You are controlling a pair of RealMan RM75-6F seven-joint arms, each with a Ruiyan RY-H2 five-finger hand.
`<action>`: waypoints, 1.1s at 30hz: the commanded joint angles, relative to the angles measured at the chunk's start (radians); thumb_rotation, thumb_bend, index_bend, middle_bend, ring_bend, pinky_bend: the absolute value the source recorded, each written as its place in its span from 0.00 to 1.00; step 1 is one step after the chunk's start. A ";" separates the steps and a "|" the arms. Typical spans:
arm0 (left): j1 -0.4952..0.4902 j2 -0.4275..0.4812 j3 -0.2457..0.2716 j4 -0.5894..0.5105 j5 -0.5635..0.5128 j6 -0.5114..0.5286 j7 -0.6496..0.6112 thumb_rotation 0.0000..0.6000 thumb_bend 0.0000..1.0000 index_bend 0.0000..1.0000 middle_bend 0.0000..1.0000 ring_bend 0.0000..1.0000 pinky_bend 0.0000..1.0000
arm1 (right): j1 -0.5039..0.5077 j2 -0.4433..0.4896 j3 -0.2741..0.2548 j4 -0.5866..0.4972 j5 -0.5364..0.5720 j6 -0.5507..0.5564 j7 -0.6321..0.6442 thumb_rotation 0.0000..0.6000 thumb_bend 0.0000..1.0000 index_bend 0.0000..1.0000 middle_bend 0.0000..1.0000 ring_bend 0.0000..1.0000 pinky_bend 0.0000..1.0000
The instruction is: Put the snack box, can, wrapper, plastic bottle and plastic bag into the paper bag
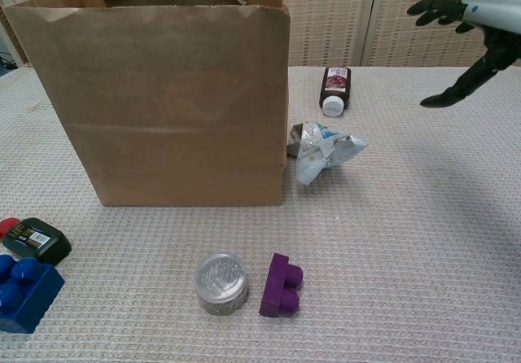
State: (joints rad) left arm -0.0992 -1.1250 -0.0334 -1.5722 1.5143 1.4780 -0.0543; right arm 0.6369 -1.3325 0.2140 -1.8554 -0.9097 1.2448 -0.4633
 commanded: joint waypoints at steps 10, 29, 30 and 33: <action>-0.001 0.004 0.002 0.005 0.004 -0.003 -0.023 1.00 0.37 0.11 0.00 0.00 0.00 | 0.064 -0.264 -0.043 0.217 0.035 -0.070 -0.108 1.00 0.06 0.00 0.04 0.00 0.08; -0.003 0.011 0.007 0.012 0.013 -0.007 -0.054 1.00 0.37 0.12 0.00 0.00 0.00 | 0.190 -0.577 0.050 0.604 0.123 -0.122 -0.209 1.00 0.09 0.20 0.21 0.12 0.22; -0.004 0.012 0.008 0.012 0.013 -0.007 -0.056 1.00 0.37 0.12 0.00 0.00 0.00 | 0.191 -0.587 0.051 0.619 0.119 -0.119 -0.208 1.00 0.11 0.26 0.25 0.17 0.26; -0.003 0.013 0.009 0.015 0.014 -0.007 -0.062 1.00 0.37 0.12 0.00 0.00 0.00 | 0.188 -0.609 0.051 0.646 0.091 -0.107 -0.188 1.00 0.19 0.53 0.44 0.39 0.49</action>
State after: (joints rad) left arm -0.1026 -1.1126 -0.0249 -1.5577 1.5285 1.4714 -0.1166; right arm 0.8246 -1.9299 0.2625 -1.2207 -0.8049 1.1315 -0.6622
